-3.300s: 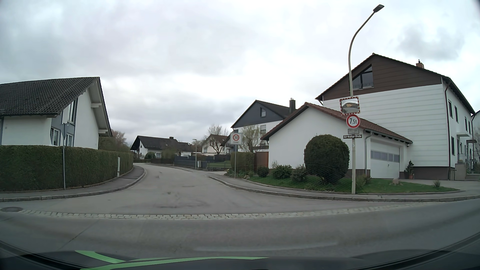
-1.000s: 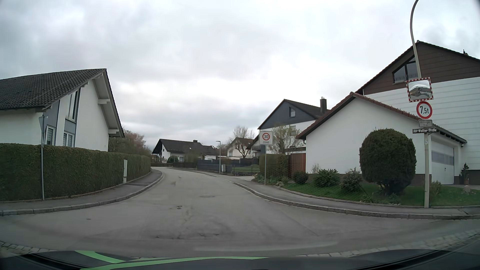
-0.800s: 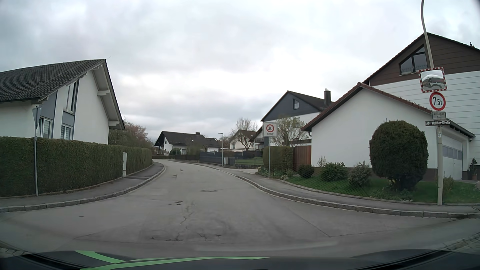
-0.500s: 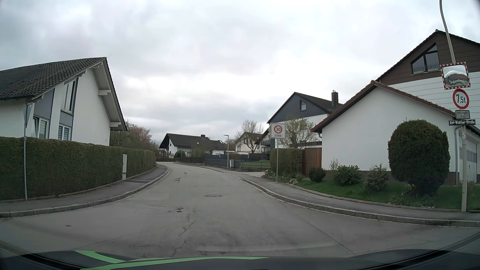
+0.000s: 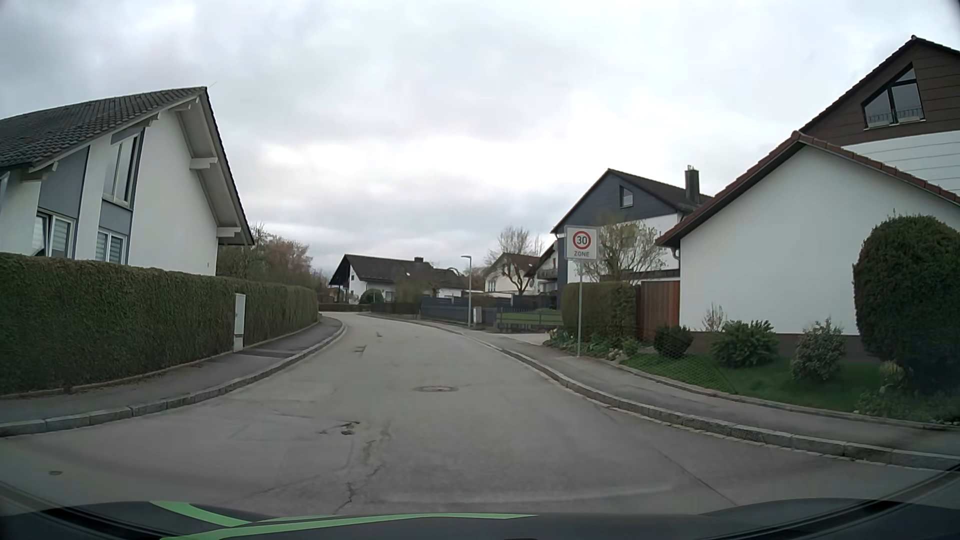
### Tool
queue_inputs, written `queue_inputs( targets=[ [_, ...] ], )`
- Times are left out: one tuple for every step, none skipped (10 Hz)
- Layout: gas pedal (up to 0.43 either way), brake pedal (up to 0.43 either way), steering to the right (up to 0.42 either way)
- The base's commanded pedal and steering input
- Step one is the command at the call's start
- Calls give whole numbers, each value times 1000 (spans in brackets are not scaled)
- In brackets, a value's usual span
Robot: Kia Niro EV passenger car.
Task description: Follow the waypoints while adhering to traffic rules and regulations
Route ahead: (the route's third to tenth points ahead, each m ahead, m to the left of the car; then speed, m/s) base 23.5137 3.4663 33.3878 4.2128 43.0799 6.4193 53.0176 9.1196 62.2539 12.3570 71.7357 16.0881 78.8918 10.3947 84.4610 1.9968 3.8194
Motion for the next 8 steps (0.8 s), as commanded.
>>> queue_inputs(
  targets=[
    [138, 0, -36],
    [260, 0, -35],
    [228, 0, -32],
    [130, 0, -28],
    [118, 0, -28],
    [130, 0, -25],
    [130, 0, -24],
    [130, 0, -22]
  ],
)
